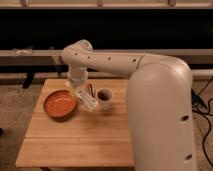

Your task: Place the bottle in the ceramic bowl

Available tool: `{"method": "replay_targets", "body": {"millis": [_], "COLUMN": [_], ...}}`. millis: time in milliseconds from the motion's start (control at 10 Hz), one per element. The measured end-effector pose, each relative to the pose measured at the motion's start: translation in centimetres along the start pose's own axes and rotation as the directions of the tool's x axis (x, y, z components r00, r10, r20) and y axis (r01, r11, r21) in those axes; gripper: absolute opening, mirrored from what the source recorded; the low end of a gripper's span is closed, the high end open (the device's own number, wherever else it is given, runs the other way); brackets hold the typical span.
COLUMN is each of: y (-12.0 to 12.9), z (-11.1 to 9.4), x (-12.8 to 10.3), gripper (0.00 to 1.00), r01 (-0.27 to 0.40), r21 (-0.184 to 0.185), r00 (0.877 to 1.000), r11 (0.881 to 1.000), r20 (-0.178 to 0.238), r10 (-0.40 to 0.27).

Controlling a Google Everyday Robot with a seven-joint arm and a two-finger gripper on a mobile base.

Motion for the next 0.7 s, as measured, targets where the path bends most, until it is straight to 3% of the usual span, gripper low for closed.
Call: {"method": "replay_targets", "body": {"millis": [200, 500, 700], "y": [-0.1, 0.5, 2.0], "z": [0.5, 1.6, 2.3], "x": [-4.0, -8.2, -10.2], "gripper": [0.42, 0.72, 0.8], "r01": [0.043, 0.098, 0.149], "r21": [-0.01, -0.021, -0.03], "r00": [0.998, 0.993, 0.986], "r11": [0.999, 0.995, 0.988], "r20": [0.036, 0.072, 0.078], "r10": [-0.043, -0.096, -0.146]}}
